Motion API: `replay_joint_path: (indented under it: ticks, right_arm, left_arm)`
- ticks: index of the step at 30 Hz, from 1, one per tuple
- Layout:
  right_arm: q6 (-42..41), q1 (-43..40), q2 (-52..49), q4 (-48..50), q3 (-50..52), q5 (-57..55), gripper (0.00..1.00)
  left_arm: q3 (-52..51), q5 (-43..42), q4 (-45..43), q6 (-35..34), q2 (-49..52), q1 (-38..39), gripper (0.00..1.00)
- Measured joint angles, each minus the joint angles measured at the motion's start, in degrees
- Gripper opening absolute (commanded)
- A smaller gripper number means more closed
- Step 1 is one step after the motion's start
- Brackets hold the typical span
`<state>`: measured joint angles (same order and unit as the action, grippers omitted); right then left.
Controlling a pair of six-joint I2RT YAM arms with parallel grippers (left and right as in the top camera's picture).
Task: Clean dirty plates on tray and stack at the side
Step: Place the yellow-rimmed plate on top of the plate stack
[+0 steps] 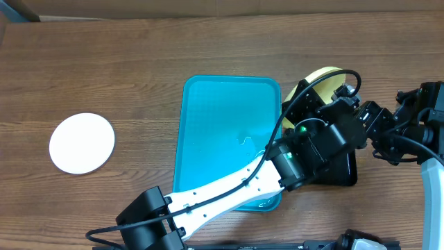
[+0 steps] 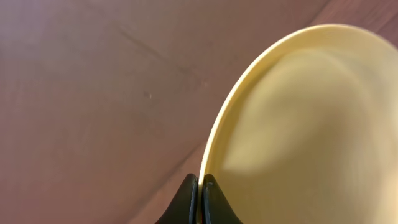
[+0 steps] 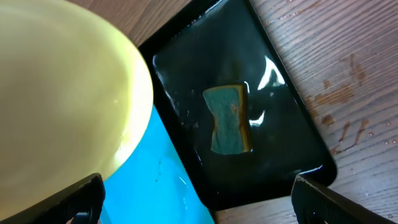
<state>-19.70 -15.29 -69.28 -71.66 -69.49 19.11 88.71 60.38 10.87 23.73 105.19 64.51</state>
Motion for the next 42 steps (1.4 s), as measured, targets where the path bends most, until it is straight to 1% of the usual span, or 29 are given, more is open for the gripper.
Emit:
replay_joint_path:
  ticks: [4,7,10,11,13,15,17,19,22,25,28,31,35,38,42]
  right_arm:
    - [0.02,0.0,0.0,-0.13,0.0,0.0,0.97]
    - [0.02,0.0,0.0,-0.31,0.0,0.0,0.98]
    - [0.04,0.0,0.0,-0.22,0.0,0.02,0.98]
    - [0.04,0.0,0.0,-0.22,0.0,0.04,0.98]
    - [0.04,0.0,0.0,-0.22,0.0,0.07,0.98]
    - [0.04,0.0,0.0,-0.24,0.0,0.04,0.97]
    - [0.04,0.0,0.0,-0.22,0.0,0.04,0.98]
    - [0.04,0.0,0.0,-0.24,0.0,0.07,0.98]
    - [0.04,0.0,0.0,-0.35,0.0,0.04,0.98]
    - [0.04,0.0,0.0,-0.35,0.0,0.07,0.98]
    - [0.04,0.0,0.0,-0.35,0.0,0.04,0.98]
    - [0.04,0.0,0.0,-0.35,0.0,0.09,0.98]
    - [0.07,0.0,0.0,0.11,0.0,0.13,0.98]
    - [0.07,0.0,0.0,0.04,0.0,0.15,0.98]
    - [0.04,0.0,0.0,0.11,0.0,0.15,0.98]
  left_arm:
    - [0.33,0.92,7.87,-8.61,0.0,-0.79,0.04]
    - [0.57,0.22,17.33,-17.11,-0.68,-2.21,0.04]
    - [0.39,-6.4,33.51,-30.58,-5.22,-6.49,0.04]
    - [0.37,-8.96,37.07,-33.99,-6.99,-8.44,0.04]
    - [0.46,-14.53,43.76,-40.79,-11.54,-14.32,0.04]
    - [0.59,-20.44,50.47,-46.88,-16.26,-22.86,0.04]
    - [0.74,-25.44,56.08,-50.77,-19.69,-32.72,0.04]
    - [0.85,-28.7,60.28,-53.24,-21.27,-42.01,0.04]
    - [0.83,-33.05,65.11,-55.19,-21.55,-54.71,0.05]
    - [0.63,-36.37,66.25,-55.21,-21.46,-67.17,0.04]
    - [-0.87,-39.85,63.87,-54.14,-21.46,-81.15,0.04]
    - [-5.03,-43.63,58.16,-52.48,-21.59,-94.07,0.04]
    - [-13.77,-50.1,48.13,-50.21,-21.51,-105.39,0.04]
    - [-20.63,-52.87,42.36,-48.61,-21.44,-109.53,0.04]
    - [-26.36,-55.1,35.85,-46.4,-21.42,-110.4,0.04]
